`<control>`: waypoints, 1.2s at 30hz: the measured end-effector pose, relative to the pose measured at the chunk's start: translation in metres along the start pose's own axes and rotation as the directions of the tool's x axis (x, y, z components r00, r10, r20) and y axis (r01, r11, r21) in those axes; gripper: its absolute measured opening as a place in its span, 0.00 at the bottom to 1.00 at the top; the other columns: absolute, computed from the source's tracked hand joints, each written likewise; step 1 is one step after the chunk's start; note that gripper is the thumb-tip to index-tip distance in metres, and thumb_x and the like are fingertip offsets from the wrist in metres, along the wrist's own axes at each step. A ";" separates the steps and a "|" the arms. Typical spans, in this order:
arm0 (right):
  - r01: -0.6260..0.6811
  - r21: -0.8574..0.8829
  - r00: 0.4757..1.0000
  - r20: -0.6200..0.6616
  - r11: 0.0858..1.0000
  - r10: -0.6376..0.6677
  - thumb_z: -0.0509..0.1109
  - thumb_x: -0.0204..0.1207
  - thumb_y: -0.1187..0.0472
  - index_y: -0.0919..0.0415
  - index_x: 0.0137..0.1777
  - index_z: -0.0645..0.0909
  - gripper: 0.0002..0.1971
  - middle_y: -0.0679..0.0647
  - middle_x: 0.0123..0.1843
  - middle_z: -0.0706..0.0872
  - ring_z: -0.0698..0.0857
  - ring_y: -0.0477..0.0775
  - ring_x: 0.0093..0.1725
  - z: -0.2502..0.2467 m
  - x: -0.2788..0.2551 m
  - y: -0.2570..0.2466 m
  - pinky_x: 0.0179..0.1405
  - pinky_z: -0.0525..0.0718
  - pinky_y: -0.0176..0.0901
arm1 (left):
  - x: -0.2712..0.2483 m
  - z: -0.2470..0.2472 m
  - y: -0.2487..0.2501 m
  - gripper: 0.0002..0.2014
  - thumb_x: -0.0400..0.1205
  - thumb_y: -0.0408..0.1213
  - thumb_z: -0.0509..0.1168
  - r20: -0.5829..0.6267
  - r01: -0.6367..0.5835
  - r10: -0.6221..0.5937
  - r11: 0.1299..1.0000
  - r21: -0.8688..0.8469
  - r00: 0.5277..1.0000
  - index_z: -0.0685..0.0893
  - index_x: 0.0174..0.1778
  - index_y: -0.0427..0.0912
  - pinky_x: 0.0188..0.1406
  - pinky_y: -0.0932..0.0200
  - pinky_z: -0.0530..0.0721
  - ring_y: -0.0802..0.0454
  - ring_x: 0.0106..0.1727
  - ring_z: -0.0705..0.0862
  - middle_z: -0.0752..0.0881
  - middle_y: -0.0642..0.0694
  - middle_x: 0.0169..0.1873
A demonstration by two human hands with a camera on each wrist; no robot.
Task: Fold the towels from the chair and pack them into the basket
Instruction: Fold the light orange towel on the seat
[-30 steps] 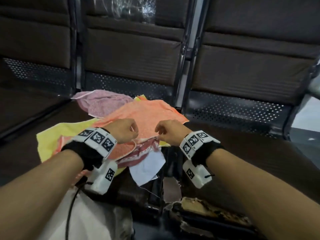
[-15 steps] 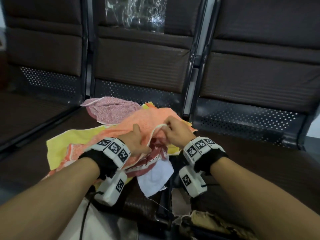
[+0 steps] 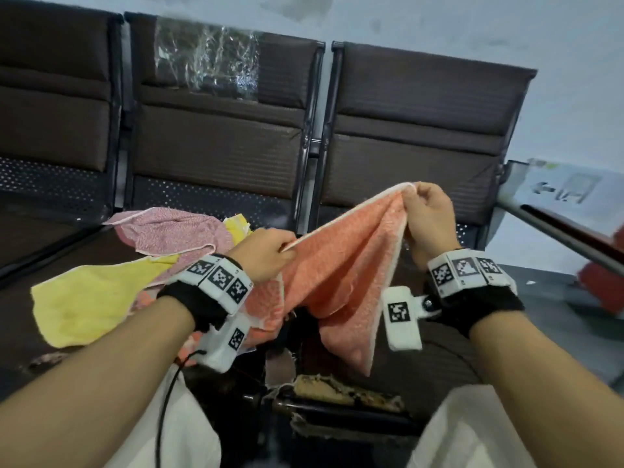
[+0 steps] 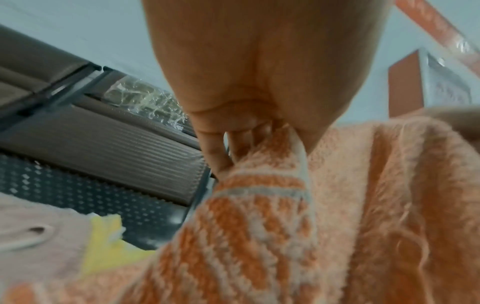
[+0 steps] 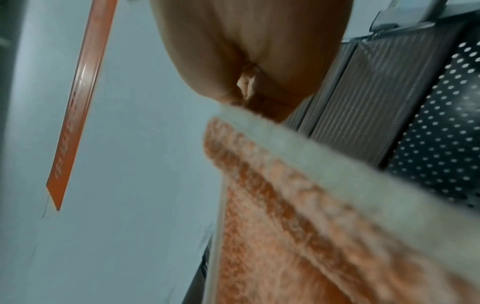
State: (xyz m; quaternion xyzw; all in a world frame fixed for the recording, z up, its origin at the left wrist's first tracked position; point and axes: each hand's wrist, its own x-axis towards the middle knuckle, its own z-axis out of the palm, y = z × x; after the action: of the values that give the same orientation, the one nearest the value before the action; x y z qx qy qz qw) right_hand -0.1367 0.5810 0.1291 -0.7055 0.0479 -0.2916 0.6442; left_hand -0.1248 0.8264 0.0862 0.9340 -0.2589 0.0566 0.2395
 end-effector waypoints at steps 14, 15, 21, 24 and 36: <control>-0.129 -0.359 0.886 0.378 0.925 0.270 0.67 0.79 0.67 0.53 0.45 0.77 0.07 0.60 0.47 0.84 0.87 0.55 0.38 -0.032 0.005 0.083 0.40 0.89 0.54 | 0.047 0.063 0.034 0.13 0.84 0.45 0.61 0.146 0.069 -0.043 0.982 -0.177 0.988 0.86 0.49 0.41 0.37 0.58 0.77 0.51 0.41 0.82 0.85 0.49 0.38; -0.052 -0.453 0.861 0.431 0.890 0.269 0.68 0.79 0.65 0.51 0.45 0.77 0.07 0.56 0.44 0.85 0.89 0.55 0.40 -0.035 0.006 0.088 0.41 0.90 0.54 | 0.049 0.067 0.032 0.13 0.83 0.45 0.61 0.168 0.074 -0.050 0.987 -0.140 0.984 0.86 0.51 0.40 0.39 0.57 0.77 0.50 0.43 0.83 0.86 0.47 0.41; 0.209 -0.778 0.707 0.539 0.592 0.459 0.72 0.76 0.49 0.55 0.48 0.82 0.10 0.50 0.40 0.88 0.89 0.47 0.37 -0.062 0.004 0.110 0.35 0.89 0.41 | 0.057 0.090 0.030 0.24 0.76 0.41 0.68 0.221 0.109 -0.128 0.990 0.094 0.967 0.74 0.68 0.41 0.63 0.52 0.72 0.43 0.65 0.72 0.75 0.40 0.64; 0.265 -0.872 0.575 0.486 0.412 0.659 0.72 0.72 0.38 0.57 0.43 0.85 0.20 0.49 0.34 0.90 0.89 0.47 0.33 -0.076 0.001 0.123 0.30 0.86 0.40 | 0.051 0.097 0.043 0.25 0.74 0.46 0.70 0.107 -0.123 0.107 0.979 0.164 0.989 0.74 0.67 0.48 0.64 0.52 0.69 0.50 0.59 0.65 0.68 0.48 0.59; 0.271 -0.905 0.178 0.383 0.329 0.907 0.82 0.62 0.48 0.70 0.52 0.84 0.27 0.58 0.38 0.88 0.86 0.55 0.37 -0.097 -0.018 0.115 0.40 0.83 0.47 | 0.034 0.118 0.053 0.20 0.82 0.50 0.61 0.639 -0.292 0.090 0.931 0.219 0.764 0.76 0.68 0.46 0.50 0.60 0.75 0.50 0.59 0.80 0.82 0.46 0.61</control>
State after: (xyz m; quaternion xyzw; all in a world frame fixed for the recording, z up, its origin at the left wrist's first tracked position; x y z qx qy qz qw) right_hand -0.1616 0.4848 0.0152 -0.8884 -0.0015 0.4433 0.1193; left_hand -0.1251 0.7152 0.0122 0.8941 -0.4058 -0.1890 -0.0134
